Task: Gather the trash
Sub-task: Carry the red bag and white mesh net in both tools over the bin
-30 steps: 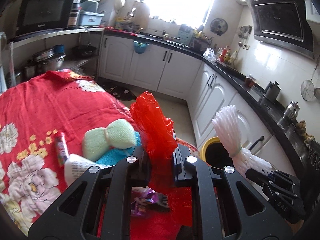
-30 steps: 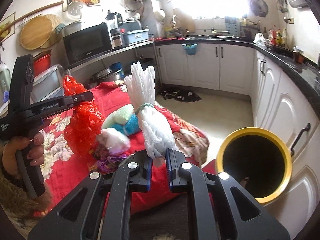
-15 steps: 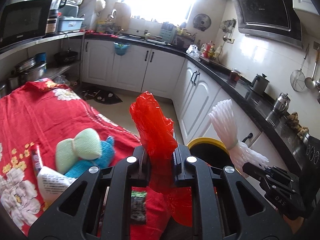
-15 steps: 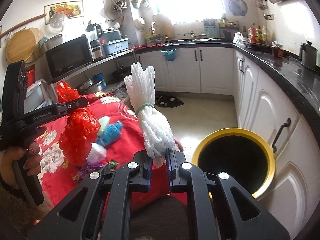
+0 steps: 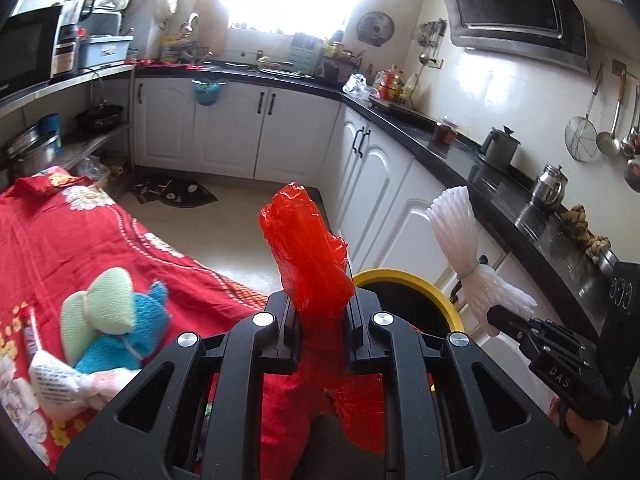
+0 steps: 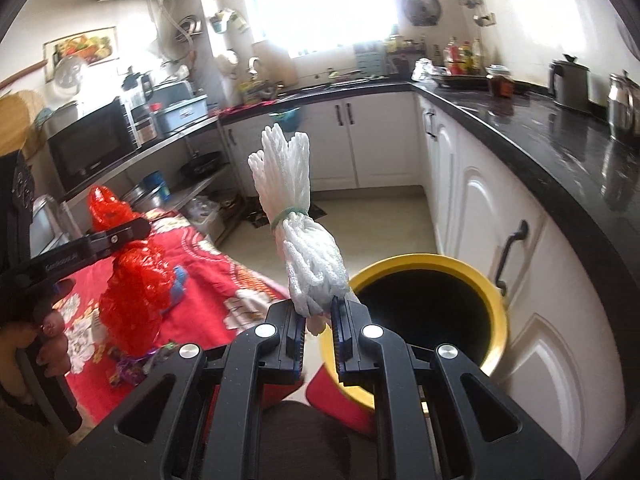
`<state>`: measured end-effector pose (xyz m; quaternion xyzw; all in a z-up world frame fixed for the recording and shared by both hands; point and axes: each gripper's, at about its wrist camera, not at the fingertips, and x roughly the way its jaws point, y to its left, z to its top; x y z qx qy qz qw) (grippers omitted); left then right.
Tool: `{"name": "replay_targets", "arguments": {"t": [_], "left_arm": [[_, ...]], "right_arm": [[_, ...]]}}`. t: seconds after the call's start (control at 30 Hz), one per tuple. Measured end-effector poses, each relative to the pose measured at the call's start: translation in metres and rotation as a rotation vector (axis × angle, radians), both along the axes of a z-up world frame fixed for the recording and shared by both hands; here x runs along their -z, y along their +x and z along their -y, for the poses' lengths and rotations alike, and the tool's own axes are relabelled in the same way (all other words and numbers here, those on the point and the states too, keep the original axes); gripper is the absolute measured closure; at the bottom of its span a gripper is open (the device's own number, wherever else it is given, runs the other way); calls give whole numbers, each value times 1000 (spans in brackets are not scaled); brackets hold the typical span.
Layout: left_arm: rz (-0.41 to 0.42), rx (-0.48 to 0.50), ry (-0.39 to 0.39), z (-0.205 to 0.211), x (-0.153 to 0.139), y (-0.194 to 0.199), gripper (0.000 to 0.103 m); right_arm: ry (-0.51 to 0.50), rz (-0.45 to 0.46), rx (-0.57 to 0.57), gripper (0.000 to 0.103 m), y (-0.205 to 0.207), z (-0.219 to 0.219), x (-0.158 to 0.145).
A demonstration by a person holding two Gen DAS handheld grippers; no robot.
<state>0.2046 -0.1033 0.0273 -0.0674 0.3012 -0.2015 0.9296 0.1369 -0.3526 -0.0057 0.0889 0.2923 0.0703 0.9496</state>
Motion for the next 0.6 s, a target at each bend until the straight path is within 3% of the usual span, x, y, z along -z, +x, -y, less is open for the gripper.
{"name": "replay_targets", "arguments": {"t": [0.6], "left_arm": [[-51, 114, 22, 73, 36, 41, 93]], "right_arm": [[12, -109, 167, 92, 19, 57, 46]]}}
